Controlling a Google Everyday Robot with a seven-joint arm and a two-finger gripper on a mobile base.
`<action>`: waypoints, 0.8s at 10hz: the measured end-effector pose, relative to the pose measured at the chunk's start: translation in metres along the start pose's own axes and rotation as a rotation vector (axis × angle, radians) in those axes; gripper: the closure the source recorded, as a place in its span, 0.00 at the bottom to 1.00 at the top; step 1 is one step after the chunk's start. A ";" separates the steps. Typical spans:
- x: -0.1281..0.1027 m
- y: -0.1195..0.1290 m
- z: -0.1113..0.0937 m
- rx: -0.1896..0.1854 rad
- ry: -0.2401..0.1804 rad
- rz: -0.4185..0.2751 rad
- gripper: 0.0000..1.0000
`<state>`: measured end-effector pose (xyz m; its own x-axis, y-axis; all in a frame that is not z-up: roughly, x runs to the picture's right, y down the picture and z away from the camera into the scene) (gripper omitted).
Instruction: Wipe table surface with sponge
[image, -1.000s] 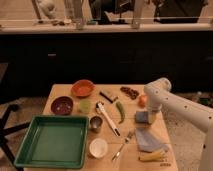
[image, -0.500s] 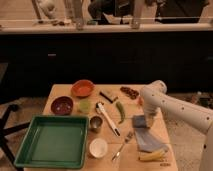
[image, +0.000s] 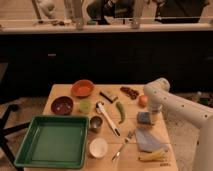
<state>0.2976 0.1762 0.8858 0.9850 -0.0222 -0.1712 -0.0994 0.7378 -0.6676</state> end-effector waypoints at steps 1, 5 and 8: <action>-0.002 -0.004 0.002 0.000 0.013 0.000 1.00; -0.035 0.007 -0.009 0.028 -0.020 -0.066 1.00; -0.028 0.021 -0.022 0.033 -0.047 -0.090 1.00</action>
<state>0.2653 0.1780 0.8604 0.9954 -0.0579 -0.0767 -0.0064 0.7561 -0.6545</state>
